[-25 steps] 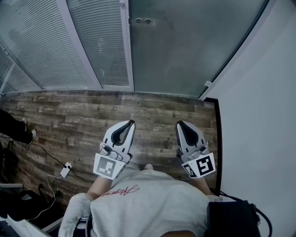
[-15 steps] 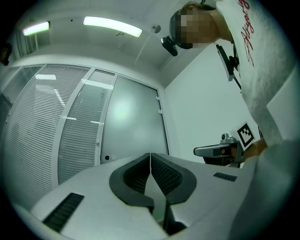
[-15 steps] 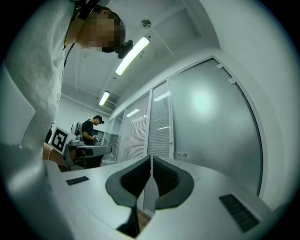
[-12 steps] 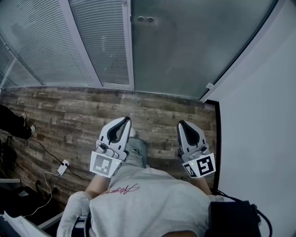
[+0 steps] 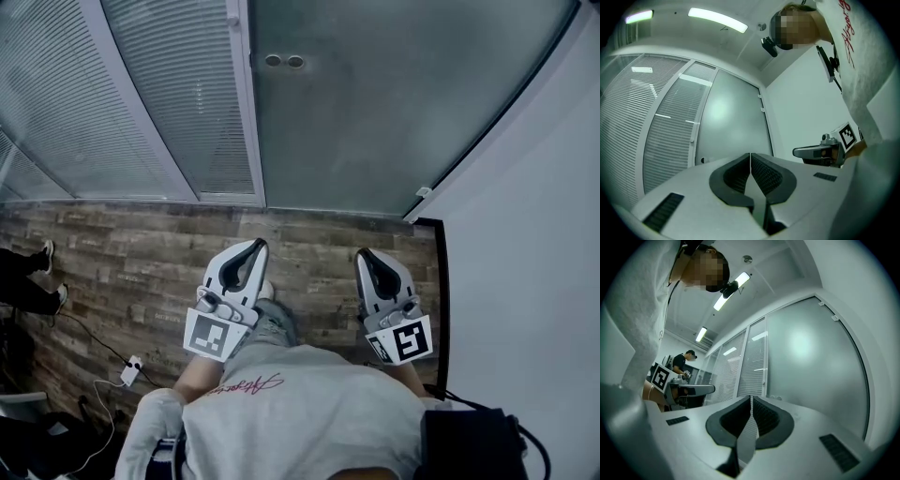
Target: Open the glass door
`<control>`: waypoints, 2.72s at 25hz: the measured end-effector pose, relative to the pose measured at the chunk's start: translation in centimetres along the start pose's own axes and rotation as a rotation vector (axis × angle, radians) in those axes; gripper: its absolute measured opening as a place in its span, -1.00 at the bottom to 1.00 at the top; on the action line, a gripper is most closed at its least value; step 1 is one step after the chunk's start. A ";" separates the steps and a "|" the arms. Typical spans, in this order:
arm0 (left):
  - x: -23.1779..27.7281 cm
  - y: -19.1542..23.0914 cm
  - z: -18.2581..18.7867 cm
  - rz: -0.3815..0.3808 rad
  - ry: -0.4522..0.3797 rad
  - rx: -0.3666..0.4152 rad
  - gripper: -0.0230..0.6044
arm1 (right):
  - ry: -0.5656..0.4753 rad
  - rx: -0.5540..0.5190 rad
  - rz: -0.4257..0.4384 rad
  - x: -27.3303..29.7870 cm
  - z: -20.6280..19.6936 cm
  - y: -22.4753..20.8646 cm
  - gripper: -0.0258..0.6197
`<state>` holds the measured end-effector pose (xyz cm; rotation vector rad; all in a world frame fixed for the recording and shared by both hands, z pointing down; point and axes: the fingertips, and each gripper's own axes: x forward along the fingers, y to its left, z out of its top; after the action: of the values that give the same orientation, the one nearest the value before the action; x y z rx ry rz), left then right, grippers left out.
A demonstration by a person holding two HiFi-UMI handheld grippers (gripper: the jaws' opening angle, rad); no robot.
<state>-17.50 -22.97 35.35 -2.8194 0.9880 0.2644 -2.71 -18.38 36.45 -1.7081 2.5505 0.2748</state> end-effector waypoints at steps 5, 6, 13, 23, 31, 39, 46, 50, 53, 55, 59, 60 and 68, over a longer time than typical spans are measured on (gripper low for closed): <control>4.7 4.7 -1.2 -0.036 0.000 0.002 -0.87 | 0.002 -0.009 -0.030 5.8 -1.1 -2.2 -0.84; 5.5 5.8 -1.8 -0.042 0.010 0.002 -0.87 | 0.005 -0.007 -0.035 7.1 -1.4 -2.7 -0.83; 11.8 13.9 -4.7 -0.082 0.043 -0.029 -0.87 | 0.014 -0.005 -0.066 17.1 -3.1 -6.4 -0.83; 17.7 18.9 -5.8 -0.157 0.041 -0.035 -0.87 | 0.061 0.011 -0.129 25.3 -5.5 -9.8 -0.83; 18.9 20.4 -6.6 -0.120 0.044 -0.068 -0.87 | 0.102 0.007 -0.104 32.0 -6.5 -12.2 -0.83; 16.2 23.4 -5.6 0.044 0.054 -0.028 -0.87 | 0.121 0.100 -0.123 41.1 -9.8 -16.2 -0.45; 13.4 25.9 -5.6 0.166 0.101 0.001 -0.87 | 0.143 0.141 -0.230 47.5 -12.7 -19.4 -0.37; 12.6 27.3 -4.4 0.225 0.067 -0.021 -0.87 | 0.134 0.129 -0.267 49.1 -12.8 -19.8 -0.37; 12.4 27.5 -4.6 0.231 0.074 -0.012 -0.87 | 0.126 0.105 -0.280 50.1 -12.3 -20.0 -0.37; 12.5 27.5 -4.6 0.226 0.071 -0.011 -0.87 | 0.132 0.096 -0.293 50.8 -12.2 -20.1 -0.37; 12.6 27.7 -4.7 0.230 0.075 -0.025 -0.87 | 0.124 0.097 -0.348 51.3 -12.3 -20.6 -0.37; 12.7 27.7 -4.8 0.230 0.077 -0.028 -0.87 | 0.116 0.100 -0.358 51.3 -12.4 -20.7 -0.37; 12.3 28.2 -4.2 0.213 0.058 -0.027 -0.87 | 0.099 0.088 -0.381 50.6 -12.1 -20.7 -0.50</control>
<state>-25.26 -52.99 34.74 -2.7604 1.3095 0.2223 -2.51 -74.33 38.48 -2.1660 2.1920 0.0562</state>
